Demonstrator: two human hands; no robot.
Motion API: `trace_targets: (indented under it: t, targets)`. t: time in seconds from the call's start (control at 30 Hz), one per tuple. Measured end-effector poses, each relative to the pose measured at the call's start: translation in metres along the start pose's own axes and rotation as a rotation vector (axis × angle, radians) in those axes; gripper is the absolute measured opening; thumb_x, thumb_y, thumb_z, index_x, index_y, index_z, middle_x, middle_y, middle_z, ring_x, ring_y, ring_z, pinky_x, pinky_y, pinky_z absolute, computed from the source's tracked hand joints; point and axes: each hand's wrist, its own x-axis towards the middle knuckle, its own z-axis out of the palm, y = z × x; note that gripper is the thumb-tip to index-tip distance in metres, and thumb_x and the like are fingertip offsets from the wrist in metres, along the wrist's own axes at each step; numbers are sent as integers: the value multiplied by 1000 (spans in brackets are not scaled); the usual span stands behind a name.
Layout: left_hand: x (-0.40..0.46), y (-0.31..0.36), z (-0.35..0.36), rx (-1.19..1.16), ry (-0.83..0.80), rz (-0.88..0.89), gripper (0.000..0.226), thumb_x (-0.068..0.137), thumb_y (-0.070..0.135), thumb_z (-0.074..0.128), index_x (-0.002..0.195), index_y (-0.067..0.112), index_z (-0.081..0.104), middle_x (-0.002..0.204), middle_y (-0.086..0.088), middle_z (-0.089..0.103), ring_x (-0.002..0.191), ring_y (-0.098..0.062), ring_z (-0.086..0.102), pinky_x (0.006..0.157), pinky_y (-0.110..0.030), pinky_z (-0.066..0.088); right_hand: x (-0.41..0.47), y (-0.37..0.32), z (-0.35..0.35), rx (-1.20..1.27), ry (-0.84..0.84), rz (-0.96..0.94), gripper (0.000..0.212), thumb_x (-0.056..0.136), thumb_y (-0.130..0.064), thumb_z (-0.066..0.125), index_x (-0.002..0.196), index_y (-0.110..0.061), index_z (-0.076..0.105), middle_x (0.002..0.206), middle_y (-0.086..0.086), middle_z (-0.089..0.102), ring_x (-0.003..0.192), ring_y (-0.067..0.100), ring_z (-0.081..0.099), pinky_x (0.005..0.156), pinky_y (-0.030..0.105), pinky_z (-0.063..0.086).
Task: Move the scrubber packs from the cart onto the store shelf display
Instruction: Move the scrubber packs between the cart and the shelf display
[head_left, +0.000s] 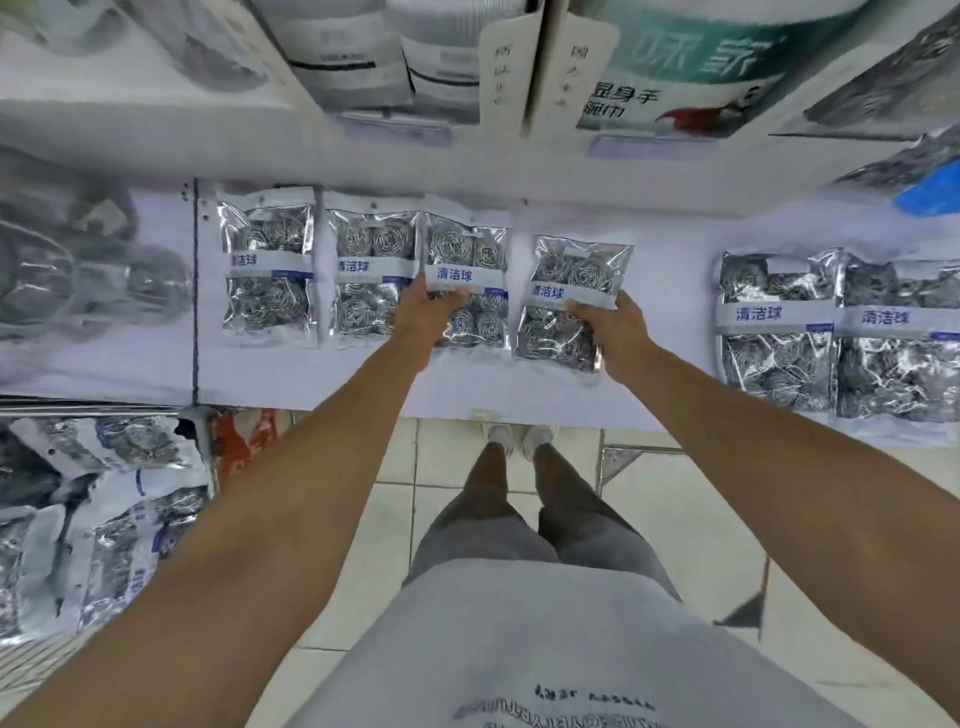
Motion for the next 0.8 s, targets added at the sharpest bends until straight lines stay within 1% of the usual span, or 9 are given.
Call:
trace_targets:
  t: [0.1, 0.17, 0.3, 0.47, 0.53, 0.63, 0.7, 0.77, 0.8]
  targets:
    - [16, -4, -1, 135, 57, 27, 78, 88, 34, 81, 154, 17, 42, 155, -9, 49, 139, -32, 49, 110, -42, 47, 18, -3, 5, -59, 54, -2, 62, 76, -17, 91, 128, -9, 59, 116, 15, 72, 86, 25, 64, 59, 33, 49]
    - [27, -8, -1, 194, 105, 55, 75, 85, 35, 83, 147, 13, 48, 145, -10, 58, 134, -34, 54, 112, -53, 46, 23, -6, 8, -110, 83, -5, 67, 78, -18, 89, 134, -10, 53, 116, 11, 69, 85, 22, 60, 56, 31, 45]
    - [16, 3, 9, 317, 127, 118, 73, 94, 30, 74, 153, 8, 39, 155, -13, 48, 144, -32, 44, 118, -45, 38, 31, -11, 19, -195, 97, -57, 65, 83, -20, 86, 137, -12, 51, 118, 4, 63, 100, 22, 60, 71, 29, 48]
    - [6, 7, 11, 389, 136, 147, 73, 98, 30, 70, 156, 6, 34, 154, -14, 48, 141, -32, 48, 113, -41, 42, 28, -15, 22, -252, 91, -104, 75, 80, -25, 88, 140, -12, 46, 126, 10, 64, 105, 28, 68, 81, 36, 59]
    - [2, 9, 9, 426, 133, 166, 72, 96, 33, 71, 154, 7, 37, 147, -12, 55, 134, -31, 55, 109, -43, 47, 17, -18, 18, -297, 77, -122, 78, 81, -24, 87, 144, -13, 43, 127, 10, 63, 99, 24, 69, 70, 31, 59]
    - [-11, 14, 1, 528, 150, 212, 61, 97, 32, 69, 147, 6, 45, 130, -8, 64, 119, -27, 62, 100, -41, 53, -4, -26, 7, -464, 64, -204, 83, 85, -18, 84, 153, -9, 36, 130, 9, 56, 79, 12, 59, 55, 20, 47]
    - [-25, 16, -6, 588, 164, 249, 50, 100, 30, 65, 140, 5, 50, 120, -5, 65, 110, -23, 64, 88, -32, 50, -22, -31, 0, -586, 45, -291, 79, 88, -18, 81, 154, -7, 37, 138, 12, 50, 84, 15, 57, 59, 21, 47]
    - [-41, 16, -14, 625, 179, 286, 39, 102, 29, 60, 133, 5, 54, 116, -10, 68, 105, -28, 67, 80, -32, 49, -45, -35, -3, -683, -1, -373, 67, 94, -19, 75, 151, -7, 42, 135, 10, 50, 91, 20, 60, 64, 23, 52]
    - [-51, 15, -19, 639, 189, 299, 35, 102, 29, 59, 129, 6, 57, 114, -11, 69, 103, -29, 68, 80, -34, 52, -55, -35, -3, -723, -35, -418, 63, 96, -21, 72, 151, -8, 44, 134, 9, 51, 95, 24, 64, 72, 30, 57]
